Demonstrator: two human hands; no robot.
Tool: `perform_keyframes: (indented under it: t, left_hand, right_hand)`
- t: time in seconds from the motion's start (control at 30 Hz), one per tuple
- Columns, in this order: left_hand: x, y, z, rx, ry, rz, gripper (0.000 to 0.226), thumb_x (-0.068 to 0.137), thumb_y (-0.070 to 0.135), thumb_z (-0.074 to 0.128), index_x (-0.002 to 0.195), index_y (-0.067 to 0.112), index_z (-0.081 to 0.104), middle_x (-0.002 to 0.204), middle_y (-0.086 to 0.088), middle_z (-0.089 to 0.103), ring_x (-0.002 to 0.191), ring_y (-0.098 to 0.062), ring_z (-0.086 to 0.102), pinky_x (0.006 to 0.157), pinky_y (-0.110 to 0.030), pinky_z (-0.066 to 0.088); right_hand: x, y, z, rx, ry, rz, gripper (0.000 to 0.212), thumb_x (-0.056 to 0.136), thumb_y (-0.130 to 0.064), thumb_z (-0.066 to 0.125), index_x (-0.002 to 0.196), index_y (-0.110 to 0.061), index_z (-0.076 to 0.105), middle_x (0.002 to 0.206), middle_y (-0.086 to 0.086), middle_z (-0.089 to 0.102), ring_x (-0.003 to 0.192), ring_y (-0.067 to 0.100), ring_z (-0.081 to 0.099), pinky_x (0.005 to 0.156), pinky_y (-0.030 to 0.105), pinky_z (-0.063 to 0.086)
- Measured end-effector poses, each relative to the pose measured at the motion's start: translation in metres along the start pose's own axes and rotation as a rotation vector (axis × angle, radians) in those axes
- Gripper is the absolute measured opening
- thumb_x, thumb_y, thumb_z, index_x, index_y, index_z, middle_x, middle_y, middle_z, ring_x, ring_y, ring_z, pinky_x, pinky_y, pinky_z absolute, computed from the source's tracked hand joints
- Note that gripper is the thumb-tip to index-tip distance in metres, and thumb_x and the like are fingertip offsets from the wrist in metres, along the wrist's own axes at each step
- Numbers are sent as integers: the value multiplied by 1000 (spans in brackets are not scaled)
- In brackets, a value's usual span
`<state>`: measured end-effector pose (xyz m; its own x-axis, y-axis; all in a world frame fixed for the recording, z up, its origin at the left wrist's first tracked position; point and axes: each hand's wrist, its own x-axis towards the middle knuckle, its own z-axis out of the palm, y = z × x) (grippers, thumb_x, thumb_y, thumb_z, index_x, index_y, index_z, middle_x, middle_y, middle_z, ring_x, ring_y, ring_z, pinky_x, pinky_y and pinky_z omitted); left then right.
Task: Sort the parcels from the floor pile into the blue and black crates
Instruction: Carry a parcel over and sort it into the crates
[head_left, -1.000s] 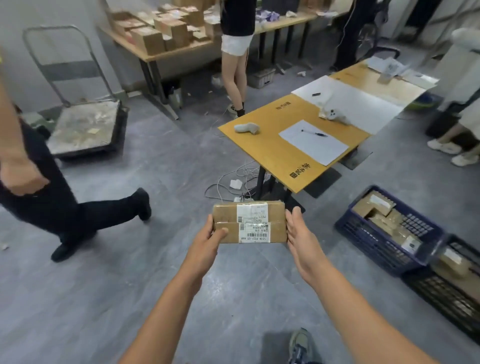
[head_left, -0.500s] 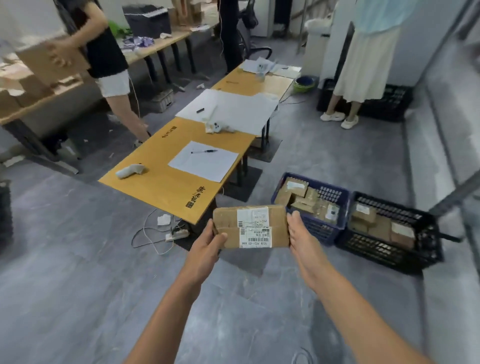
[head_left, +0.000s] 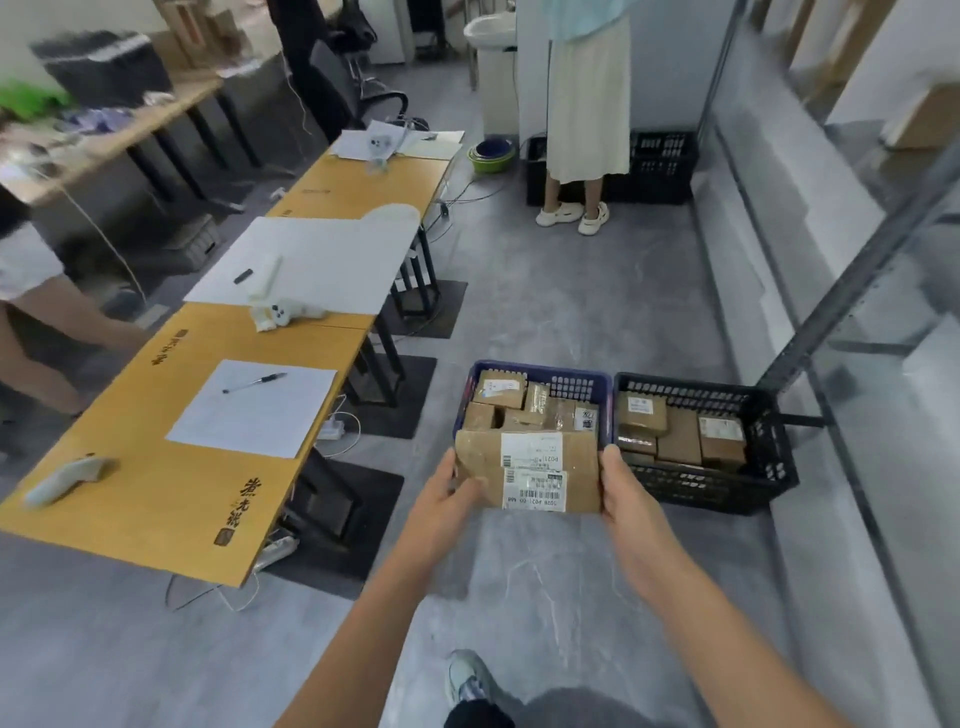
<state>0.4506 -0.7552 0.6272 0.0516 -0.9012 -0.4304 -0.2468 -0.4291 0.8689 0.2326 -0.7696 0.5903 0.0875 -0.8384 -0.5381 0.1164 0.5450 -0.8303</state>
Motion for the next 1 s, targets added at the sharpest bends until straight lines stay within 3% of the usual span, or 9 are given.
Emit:
perform_keyframes:
  t: [0.1,0.2,0.3,0.37,0.47,0.67,0.83,0.9,1.0]
  left_hand:
    - [59,2,11,32,-65,-38,49,83,45,61,130,57,54,133,2,61,122,-20,61,107,-51,47]
    - [120,13,21,31,-99,-39,33,83,39,62,115,49,64,125,-3,64,117,-25,62,100,-44,51]
    - [185,18,23,12,-144,-63,43,86,39,61,128,48,59,128,2,54,119,-21,56,104,-43,48]
    - [227,18,24,18,-175,-116,66,79,52,61,144,47,47,137,4,47,123,-15,51,110,-46,43]
    - [279,21,29,26,-234,-183,77,81,56,61,153,42,38,143,9,44,129,-11,47,114,-45,38]
    - [372,27,50,3,-288,-293,71,91,45,61,156,41,33,150,10,39,135,-17,44,114,-49,39]
    - [453,17,81,23,-275,-386,67,95,40,61,156,36,34,157,8,37,138,-20,44,115,-50,39]
    - [485,11,99,33,-272,-448,75,96,40,60,162,38,24,157,4,41,138,-24,45,116,-51,38]
    - [535,0,130,-2,-238,-514,67,99,41,60,159,39,29,153,4,46,134,-27,49,108,-43,43]
  right_hand:
    - [38,-8,-16,4,58,-3,67,93,-83,40,144,-42,57,140,-17,65,136,7,54,124,49,30]
    - [87,-18,-27,-3,126,4,72,87,-89,41,143,-45,55,143,-20,62,138,6,52,124,50,29]
    - [145,-19,-36,28,163,38,93,71,-100,48,151,-52,45,154,-24,50,147,7,40,126,52,23]
    - [173,-33,-34,58,221,112,83,80,-93,48,149,-46,50,152,-22,52,144,6,42,125,47,25]
    - [212,-47,-37,106,268,166,42,105,-64,40,133,-42,60,131,-20,63,133,8,49,117,35,32]
    - [294,-60,-51,121,353,265,68,99,-72,45,157,-36,43,157,-11,50,145,16,45,125,44,30]
    - [370,-59,-78,176,368,319,58,106,-59,44,160,-36,38,152,-11,50,137,15,49,125,44,30]
    - [401,-54,-94,177,362,338,45,109,-53,40,150,-36,49,143,-12,58,130,13,54,122,40,33]
    - [455,-41,-121,126,357,352,32,111,-50,39,136,-38,55,128,-13,66,119,10,59,109,36,40]
